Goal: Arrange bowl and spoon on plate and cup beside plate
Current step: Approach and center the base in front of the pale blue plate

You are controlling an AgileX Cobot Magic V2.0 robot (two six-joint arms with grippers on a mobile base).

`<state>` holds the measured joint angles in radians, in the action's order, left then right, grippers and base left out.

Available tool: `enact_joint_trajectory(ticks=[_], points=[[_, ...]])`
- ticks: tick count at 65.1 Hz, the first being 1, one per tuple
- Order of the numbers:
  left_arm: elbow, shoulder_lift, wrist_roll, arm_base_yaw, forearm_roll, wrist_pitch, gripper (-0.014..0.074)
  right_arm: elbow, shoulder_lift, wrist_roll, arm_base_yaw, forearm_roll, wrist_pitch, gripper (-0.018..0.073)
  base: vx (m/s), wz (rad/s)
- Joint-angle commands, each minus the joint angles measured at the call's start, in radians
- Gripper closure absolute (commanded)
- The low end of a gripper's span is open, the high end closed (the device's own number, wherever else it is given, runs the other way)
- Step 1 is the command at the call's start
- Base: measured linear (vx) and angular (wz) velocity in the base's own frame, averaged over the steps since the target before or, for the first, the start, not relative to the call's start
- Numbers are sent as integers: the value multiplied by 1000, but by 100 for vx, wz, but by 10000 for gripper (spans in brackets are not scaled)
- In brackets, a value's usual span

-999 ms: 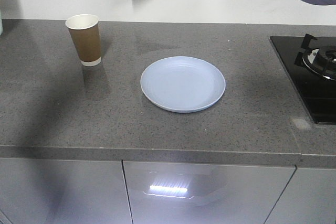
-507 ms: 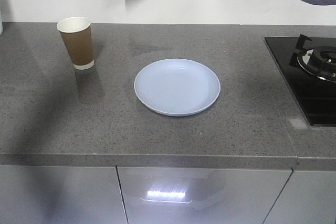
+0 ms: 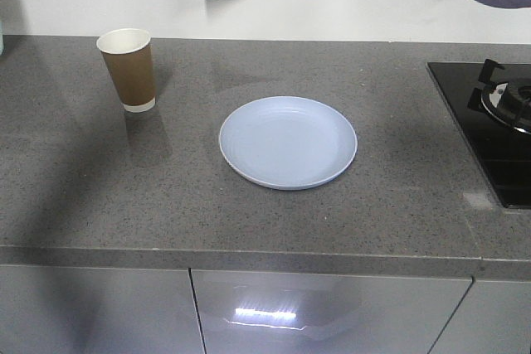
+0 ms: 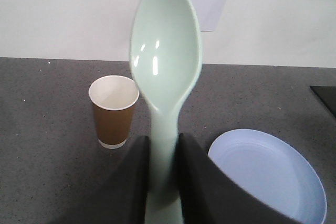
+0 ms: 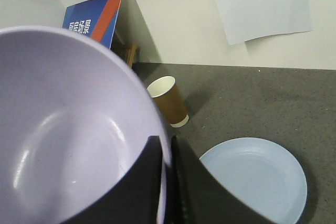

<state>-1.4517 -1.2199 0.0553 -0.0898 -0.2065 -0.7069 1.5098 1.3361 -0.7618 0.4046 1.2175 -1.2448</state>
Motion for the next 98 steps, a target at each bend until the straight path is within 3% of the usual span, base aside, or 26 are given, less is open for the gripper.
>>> enact_joint_trajectory(ticks=[1,98], points=[[-27,23,2,-2,-16,67,602,30,-26,-10,5,79,13,564,3,2],[-27,23,2,-2,-16,66,602,30,-26,-10,5,79,13,564,4,-2]])
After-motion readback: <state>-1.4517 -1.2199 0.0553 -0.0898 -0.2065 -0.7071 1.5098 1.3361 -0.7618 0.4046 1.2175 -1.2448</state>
